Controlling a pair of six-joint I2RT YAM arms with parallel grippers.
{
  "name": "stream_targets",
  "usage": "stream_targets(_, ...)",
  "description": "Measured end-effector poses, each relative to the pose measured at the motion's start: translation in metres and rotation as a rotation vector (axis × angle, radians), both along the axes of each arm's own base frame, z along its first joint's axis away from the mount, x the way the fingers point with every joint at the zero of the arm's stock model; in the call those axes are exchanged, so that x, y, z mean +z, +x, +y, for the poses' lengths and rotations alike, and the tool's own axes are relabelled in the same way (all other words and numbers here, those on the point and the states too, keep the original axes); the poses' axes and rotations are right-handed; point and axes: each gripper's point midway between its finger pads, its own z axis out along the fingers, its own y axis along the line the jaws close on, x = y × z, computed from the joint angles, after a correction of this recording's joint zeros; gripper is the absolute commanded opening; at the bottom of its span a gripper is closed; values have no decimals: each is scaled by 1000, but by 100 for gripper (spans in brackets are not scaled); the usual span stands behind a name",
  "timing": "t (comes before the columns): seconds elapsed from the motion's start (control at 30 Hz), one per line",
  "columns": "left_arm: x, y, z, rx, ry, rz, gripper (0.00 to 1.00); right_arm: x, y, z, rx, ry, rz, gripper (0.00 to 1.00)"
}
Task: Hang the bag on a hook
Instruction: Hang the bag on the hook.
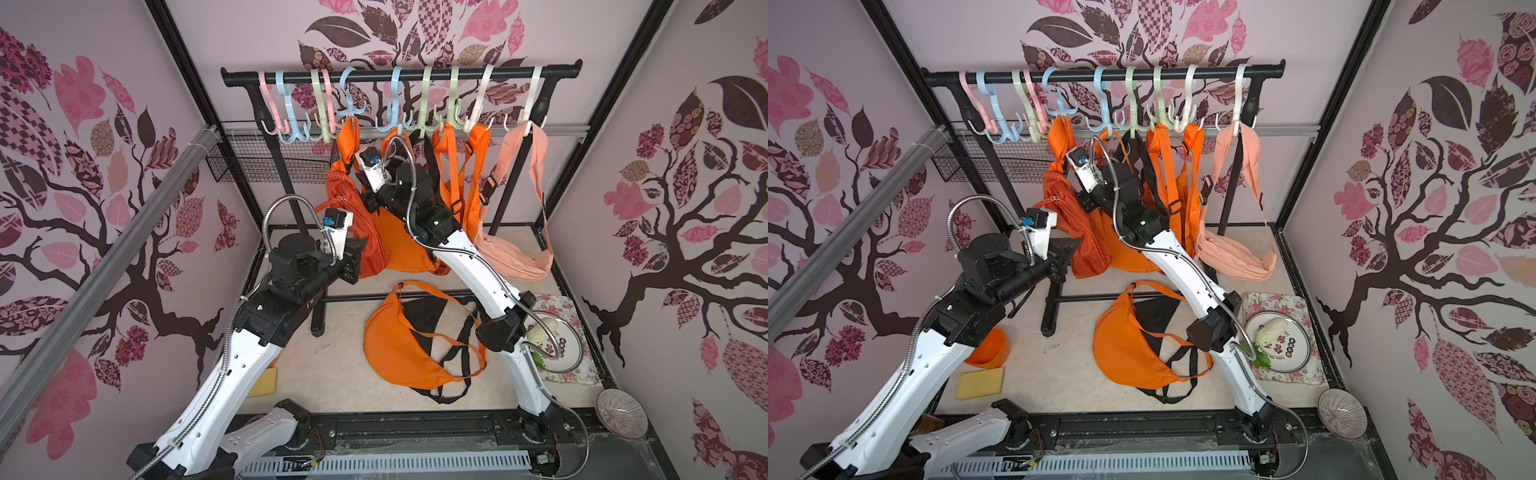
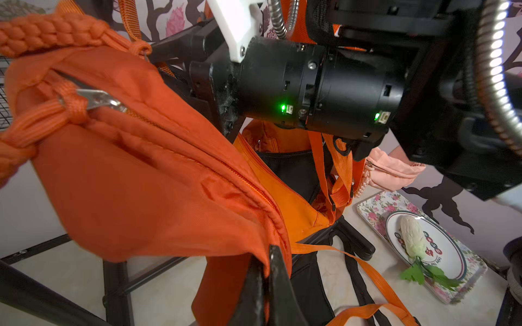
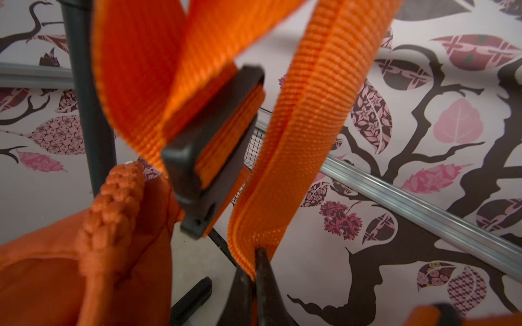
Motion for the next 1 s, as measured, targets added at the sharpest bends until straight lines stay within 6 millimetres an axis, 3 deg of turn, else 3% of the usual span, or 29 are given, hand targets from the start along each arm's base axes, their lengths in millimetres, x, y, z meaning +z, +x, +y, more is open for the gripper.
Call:
stream_targets(0.43, -5, 1, -2, 1, -37, 38, 0, -8, -21, -49, -91, -32, 105, 0)
stream_targets(0.57, -17, 2, -4, -1, -43, 69, 0, -12, -32, -75, -150, -22, 113, 0)
stream_targets(0.77, -33, 0, -8, -23, -58, 122, 0, -14, -41, -132, -272, 14, 109, 0)
stream_targets(0.97, -31, -3, -13, -50, -95, 143, 39, 0, -58, -166, -334, 44, 83, 0)
stream_targets(1.0, -30, -3, -13, -47, -108, 149, 43, 2, -61, -169, -334, 48, 82, 15)
